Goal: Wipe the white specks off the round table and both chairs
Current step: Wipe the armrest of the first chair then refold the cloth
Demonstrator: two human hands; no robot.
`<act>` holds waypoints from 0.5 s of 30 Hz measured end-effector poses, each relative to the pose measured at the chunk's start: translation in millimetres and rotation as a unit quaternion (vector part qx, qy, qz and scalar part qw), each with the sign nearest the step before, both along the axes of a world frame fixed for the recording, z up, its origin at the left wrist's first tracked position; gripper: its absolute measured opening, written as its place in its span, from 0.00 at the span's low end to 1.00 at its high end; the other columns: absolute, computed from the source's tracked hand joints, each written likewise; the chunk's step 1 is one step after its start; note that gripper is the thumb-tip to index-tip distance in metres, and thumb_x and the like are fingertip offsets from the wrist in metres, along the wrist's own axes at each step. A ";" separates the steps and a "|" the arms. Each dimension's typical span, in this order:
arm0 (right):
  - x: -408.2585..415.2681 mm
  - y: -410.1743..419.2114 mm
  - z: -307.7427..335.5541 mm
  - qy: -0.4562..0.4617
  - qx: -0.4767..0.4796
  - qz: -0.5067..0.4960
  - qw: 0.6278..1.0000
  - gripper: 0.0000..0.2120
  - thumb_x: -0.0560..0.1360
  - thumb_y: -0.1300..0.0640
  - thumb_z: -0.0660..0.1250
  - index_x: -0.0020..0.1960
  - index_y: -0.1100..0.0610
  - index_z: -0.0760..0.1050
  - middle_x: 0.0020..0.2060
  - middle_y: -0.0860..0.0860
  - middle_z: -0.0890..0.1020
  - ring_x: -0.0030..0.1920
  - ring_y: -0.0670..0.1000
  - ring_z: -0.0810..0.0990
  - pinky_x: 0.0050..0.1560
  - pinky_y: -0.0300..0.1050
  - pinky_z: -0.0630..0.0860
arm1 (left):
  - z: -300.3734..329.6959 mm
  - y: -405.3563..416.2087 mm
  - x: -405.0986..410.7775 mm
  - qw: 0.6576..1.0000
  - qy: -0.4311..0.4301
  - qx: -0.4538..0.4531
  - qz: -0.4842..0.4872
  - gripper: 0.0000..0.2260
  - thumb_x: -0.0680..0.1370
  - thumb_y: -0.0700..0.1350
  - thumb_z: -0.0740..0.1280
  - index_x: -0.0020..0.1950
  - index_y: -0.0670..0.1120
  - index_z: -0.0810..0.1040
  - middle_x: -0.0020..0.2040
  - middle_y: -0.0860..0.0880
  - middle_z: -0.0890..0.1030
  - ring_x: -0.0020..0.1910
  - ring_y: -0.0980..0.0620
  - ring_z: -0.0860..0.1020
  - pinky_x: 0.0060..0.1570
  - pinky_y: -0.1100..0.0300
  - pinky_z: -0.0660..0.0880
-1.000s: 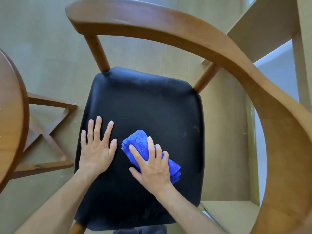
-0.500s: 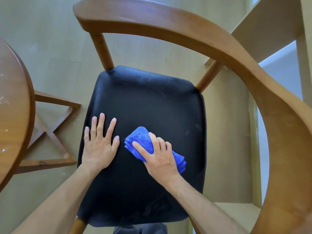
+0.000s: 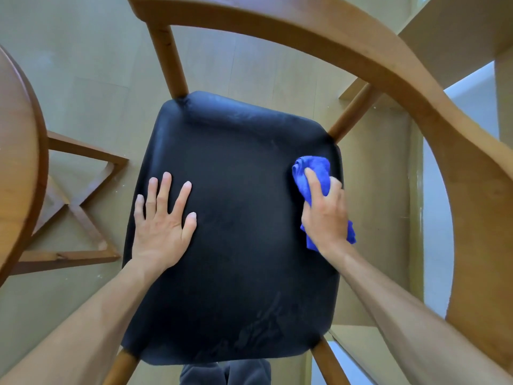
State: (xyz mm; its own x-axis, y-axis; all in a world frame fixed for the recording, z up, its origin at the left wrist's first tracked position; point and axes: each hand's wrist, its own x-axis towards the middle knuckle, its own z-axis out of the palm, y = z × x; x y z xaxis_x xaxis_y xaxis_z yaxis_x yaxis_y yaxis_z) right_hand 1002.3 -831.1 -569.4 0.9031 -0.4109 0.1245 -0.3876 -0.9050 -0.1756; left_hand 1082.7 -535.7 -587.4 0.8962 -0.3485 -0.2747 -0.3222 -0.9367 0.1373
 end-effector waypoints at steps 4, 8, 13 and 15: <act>-65.0 95.8 4.4 -0.005 0.034 0.257 0.966 0.27 0.69 0.64 0.61 0.67 0.49 0.70 0.56 0.63 0.72 0.34 0.56 0.72 0.34 0.47 0.72 | -0.9 0.4 0.3 1.000 -0.003 -0.006 0.000 0.29 0.77 0.59 0.45 0.78 0.55 0.50 0.79 0.47 0.45 0.78 0.46 0.42 0.73 0.43 0.45; -124.9 148.8 16.2 0.081 0.061 0.534 0.839 0.18 0.76 0.60 0.61 0.61 0.41 0.73 0.48 0.55 0.75 0.34 0.52 0.63 0.34 0.46 0.67 | -1.0 1.6 0.5 1.000 -0.009 -0.009 -0.004 0.29 0.77 0.59 0.46 0.78 0.55 0.50 0.79 0.47 0.46 0.78 0.46 0.43 0.73 0.43 0.46; -53.2 53.0 7.1 -0.002 -0.025 0.549 0.835 0.24 0.77 0.65 0.54 0.66 0.43 0.71 0.55 0.58 0.75 0.37 0.55 0.70 0.36 0.48 0.69 | -3.1 2.8 -0.9 1.000 -0.021 -0.007 -0.005 0.29 0.77 0.59 0.47 0.78 0.55 0.52 0.79 0.46 0.47 0.78 0.45 0.44 0.73 0.43 0.47; -6.2 -7.3 6.1 -0.028 -0.063 0.410 0.909 0.27 0.76 0.67 0.54 0.68 0.43 0.68 0.57 0.60 0.74 0.39 0.59 0.74 0.37 0.49 0.72 | -4.3 2.9 -0.3 1.000 -0.022 -0.004 -0.002 0.29 0.77 0.59 0.46 0.78 0.55 0.50 0.79 0.47 0.46 0.78 0.45 0.43 0.73 0.43 0.46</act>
State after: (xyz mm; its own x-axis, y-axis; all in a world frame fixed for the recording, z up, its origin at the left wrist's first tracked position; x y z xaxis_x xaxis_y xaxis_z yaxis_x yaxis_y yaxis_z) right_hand 996.1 -838.3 -563.3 0.8902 0.4190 0.1790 0.4335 -0.8998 -0.0498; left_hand 1082.3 -532.8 -591.7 0.9057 -0.3545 -0.2325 -0.3319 -0.9341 0.1313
